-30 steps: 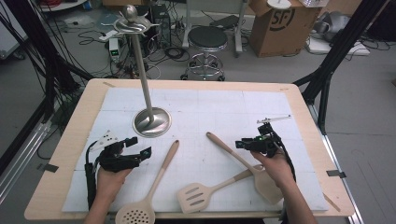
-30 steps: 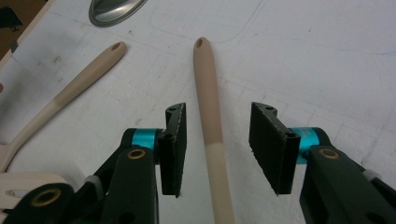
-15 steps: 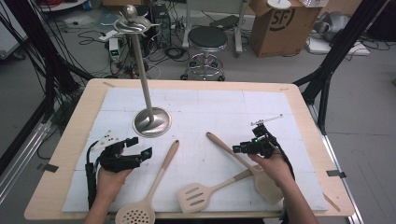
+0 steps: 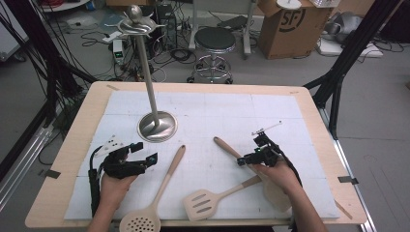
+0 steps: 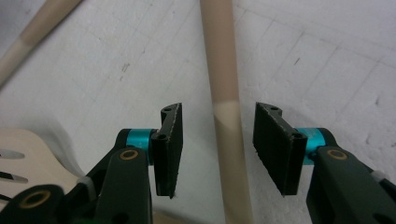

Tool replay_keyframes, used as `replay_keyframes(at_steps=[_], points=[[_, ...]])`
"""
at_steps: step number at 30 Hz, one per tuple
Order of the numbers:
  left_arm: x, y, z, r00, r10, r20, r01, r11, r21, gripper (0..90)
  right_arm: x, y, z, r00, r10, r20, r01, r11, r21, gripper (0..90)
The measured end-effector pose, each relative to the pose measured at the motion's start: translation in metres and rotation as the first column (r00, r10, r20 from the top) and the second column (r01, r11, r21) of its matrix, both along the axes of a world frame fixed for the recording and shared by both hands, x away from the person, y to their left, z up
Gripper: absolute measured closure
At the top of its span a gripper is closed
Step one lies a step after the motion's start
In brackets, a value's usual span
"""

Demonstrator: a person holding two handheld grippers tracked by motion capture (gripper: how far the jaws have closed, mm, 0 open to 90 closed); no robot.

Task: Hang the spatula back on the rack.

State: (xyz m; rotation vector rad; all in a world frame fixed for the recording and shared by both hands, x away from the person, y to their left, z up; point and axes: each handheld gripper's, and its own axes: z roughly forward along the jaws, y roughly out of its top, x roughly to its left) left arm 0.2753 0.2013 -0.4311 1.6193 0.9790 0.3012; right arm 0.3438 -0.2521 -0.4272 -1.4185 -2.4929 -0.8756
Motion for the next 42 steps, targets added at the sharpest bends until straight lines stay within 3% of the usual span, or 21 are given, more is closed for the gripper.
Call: replay_keyframes(at_steps=[6,9,13,19,26,30,42], points=[[0.000,0.000,0.000,1.0000,0.004,0.000,-0.004,1.0000,0.006,18.1,0.000,0.007,-0.007,0.9997,0.019,-0.015,-0.019,0.9994,-0.030,56.1],[0.000,0.000,0.000,1.0000,0.009,-0.001,-0.009,1.0000,0.004,18.1,0.000,0.008,-0.008,0.9996,0.027,0.004,-0.026,0.9986,-0.045,60.4],[0.000,0.000,0.000,1.0000,0.009,0.001,-0.009,1.0000,0.002,18.1,-0.003,0.011,-0.006,0.9983,0.036,0.045,-0.031,0.9931,-0.113,75.2],[0.000,0.001,0.000,0.9998,0.018,0.005,-0.018,0.9998,0.007,18.1,-0.004,0.011,-0.004,0.9977,0.045,0.051,-0.038,0.9912,-0.127,77.1],[-0.001,0.000,0.000,0.9999,0.015,0.004,-0.015,0.9999,0.008,18.1,-0.007,0.007,0.015,0.9963,0.052,0.069,-0.050,0.9981,-0.035,77.8],[-0.001,0.000,-0.001,0.9999,0.017,0.003,-0.017,0.9998,0.008,18.1,-0.007,0.009,0.029,0.9944,0.068,0.081,-0.071,0.9972,0.026,77.9],[0.000,0.001,-0.001,0.9999,0.016,0.003,-0.016,0.9999,0.007,18.1,-0.003,0.024,0.056,0.9889,0.089,0.119,-0.109,0.9787,0.174,77.9]])
